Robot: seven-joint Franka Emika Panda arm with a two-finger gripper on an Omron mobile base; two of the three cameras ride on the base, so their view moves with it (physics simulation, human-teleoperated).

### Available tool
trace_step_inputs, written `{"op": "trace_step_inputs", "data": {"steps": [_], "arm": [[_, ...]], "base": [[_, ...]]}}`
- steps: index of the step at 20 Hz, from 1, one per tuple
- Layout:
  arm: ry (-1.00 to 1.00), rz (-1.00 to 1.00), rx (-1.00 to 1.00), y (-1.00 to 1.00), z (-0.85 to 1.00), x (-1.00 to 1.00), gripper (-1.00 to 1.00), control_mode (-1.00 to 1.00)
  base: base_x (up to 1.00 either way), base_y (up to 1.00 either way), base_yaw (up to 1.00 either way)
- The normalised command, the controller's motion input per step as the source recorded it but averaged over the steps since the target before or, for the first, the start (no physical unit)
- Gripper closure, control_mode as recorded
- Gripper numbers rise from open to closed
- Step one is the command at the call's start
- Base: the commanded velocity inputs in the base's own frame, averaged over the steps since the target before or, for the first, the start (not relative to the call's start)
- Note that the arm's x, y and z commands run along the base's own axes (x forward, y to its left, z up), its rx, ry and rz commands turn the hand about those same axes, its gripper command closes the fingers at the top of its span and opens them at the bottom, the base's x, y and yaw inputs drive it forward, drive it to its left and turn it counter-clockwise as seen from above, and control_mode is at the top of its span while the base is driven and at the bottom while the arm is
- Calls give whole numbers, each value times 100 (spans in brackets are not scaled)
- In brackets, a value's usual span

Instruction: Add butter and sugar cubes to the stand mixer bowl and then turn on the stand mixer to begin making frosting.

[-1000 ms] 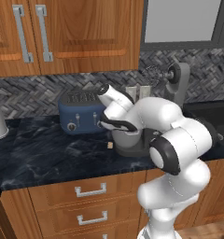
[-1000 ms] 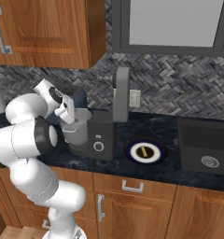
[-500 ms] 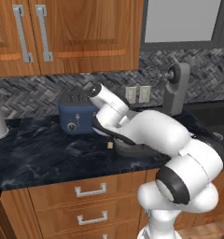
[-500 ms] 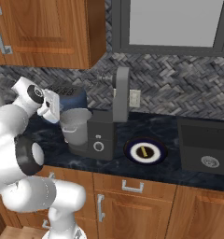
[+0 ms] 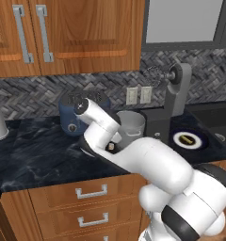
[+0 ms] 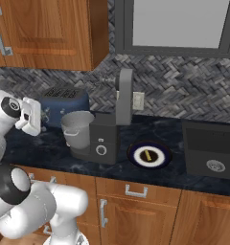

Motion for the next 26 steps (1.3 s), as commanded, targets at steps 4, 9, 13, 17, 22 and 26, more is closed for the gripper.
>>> {"op": "trace_step_inputs", "data": {"steps": [4,9,13,17,22,26], "arm": [[0,0,-1,51,-16,0,-100,-100],[0,-1,-7,28,-43,6,-100,-100],[0,-3,-9,0,-45,16,-100,-100],[0,-3,-5,0,-35,24,-100,-100],[0,-4,-2,-1,-23,23,-100,-100],[0,-4,-2,-18,-14,9,-100,-100]], "base": [[0,0,0],[0,0,0],[0,0,0],[0,0,0],[0,0,0],[0,0,0]]}}
